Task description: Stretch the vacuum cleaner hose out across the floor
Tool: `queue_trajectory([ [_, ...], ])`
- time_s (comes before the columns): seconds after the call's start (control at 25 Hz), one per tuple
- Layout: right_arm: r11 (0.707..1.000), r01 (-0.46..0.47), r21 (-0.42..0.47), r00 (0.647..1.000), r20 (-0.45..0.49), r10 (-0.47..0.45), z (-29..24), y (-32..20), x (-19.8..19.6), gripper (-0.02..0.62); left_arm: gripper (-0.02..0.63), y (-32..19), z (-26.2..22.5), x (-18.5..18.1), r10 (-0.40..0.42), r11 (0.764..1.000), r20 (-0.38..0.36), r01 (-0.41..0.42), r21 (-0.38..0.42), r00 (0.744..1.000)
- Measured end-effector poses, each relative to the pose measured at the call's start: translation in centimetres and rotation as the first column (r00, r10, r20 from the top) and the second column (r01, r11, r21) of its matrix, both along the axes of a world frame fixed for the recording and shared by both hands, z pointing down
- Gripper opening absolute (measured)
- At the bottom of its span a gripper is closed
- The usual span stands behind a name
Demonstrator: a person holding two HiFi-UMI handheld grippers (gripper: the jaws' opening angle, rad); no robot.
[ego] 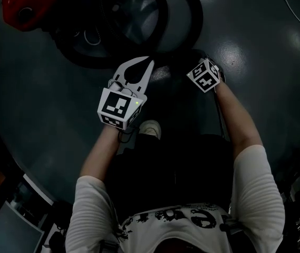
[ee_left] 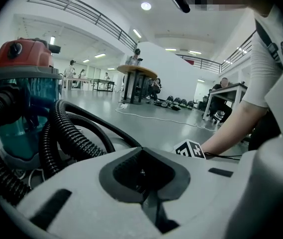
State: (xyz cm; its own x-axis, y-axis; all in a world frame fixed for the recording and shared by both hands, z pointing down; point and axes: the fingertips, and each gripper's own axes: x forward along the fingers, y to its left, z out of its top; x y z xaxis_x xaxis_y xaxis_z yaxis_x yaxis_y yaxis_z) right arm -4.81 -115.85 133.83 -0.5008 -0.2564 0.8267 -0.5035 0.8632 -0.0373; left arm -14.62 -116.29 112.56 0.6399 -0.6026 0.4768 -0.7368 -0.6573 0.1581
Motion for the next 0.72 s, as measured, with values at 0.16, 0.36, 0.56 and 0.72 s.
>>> queue_trajectory([
  [0.16, 0.998, 0.053, 0.022, 0.998, -0.04, -0.052, -2.1, 0.3, 1.2, 0.134, 0.006, 0.2, -1.7, 0.5, -0.003, 1.0, -0.029, 0.003, 0.0, 1.0],
  [0.36, 0.994, 0.084, 0.072, 0.986, -0.152, -0.073, -12.9, 0.7, 4.8, 0.123, 0.006, 2.5, -9.0, 2.5, -0.101, 0.991, -0.121, 0.089, -0.104, 0.988],
  [0.56, 0.997, 0.048, 0.061, 0.977, -0.209, -0.034, -25.7, 2.9, 7.0, 0.12, 0.006, 6.3, -22.0, 4.2, -0.114, 0.981, -0.172, 0.083, -0.177, 0.978],
  [0.72, 0.999, -0.015, 0.034, 0.982, -0.19, 0.021, -35.7, 5.3, 7.9, 0.12, 0.006, 9.1, -30.6, 3.3, -0.161, 0.968, -0.178, 0.12, -0.219, 0.971],
])
